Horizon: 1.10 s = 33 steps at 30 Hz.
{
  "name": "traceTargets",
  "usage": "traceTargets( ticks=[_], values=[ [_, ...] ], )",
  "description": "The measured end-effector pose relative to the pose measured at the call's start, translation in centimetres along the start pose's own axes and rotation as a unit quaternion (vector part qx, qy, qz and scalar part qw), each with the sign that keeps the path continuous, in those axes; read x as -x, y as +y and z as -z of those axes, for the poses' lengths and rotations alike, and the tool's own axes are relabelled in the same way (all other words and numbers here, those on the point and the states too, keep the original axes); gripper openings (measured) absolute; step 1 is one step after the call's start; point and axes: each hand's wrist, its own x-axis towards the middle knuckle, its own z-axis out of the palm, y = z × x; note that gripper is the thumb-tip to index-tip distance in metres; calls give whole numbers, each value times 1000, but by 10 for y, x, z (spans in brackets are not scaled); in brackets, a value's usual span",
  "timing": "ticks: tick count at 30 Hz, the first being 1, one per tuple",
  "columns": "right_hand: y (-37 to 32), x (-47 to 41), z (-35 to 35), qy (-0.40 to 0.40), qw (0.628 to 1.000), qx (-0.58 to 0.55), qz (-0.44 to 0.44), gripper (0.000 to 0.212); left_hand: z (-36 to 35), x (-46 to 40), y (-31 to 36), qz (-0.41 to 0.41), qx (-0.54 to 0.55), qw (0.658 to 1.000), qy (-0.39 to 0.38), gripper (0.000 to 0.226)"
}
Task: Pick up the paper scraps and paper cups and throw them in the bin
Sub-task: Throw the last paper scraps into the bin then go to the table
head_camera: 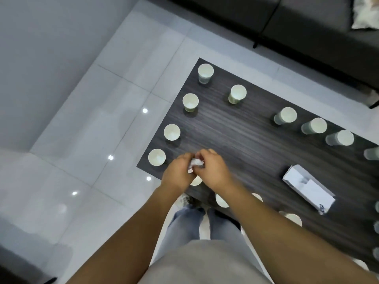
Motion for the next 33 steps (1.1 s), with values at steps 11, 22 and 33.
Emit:
traceTargets(
  ticks=[11, 22, 33],
  values=[
    [69, 40, 42, 65, 994, -69, -56, 26, -44, -2, 51, -69, -123, 989, -48, 20],
    [258, 97, 126, 111, 977, -32, -181, 40, -169, -17, 145, -82, -174, 977, -90, 24],
    [427, 71, 153, 68, 979, 58, -184, 81, -317, -53, 182, -55, -156, 983, -82, 20]
  ],
)
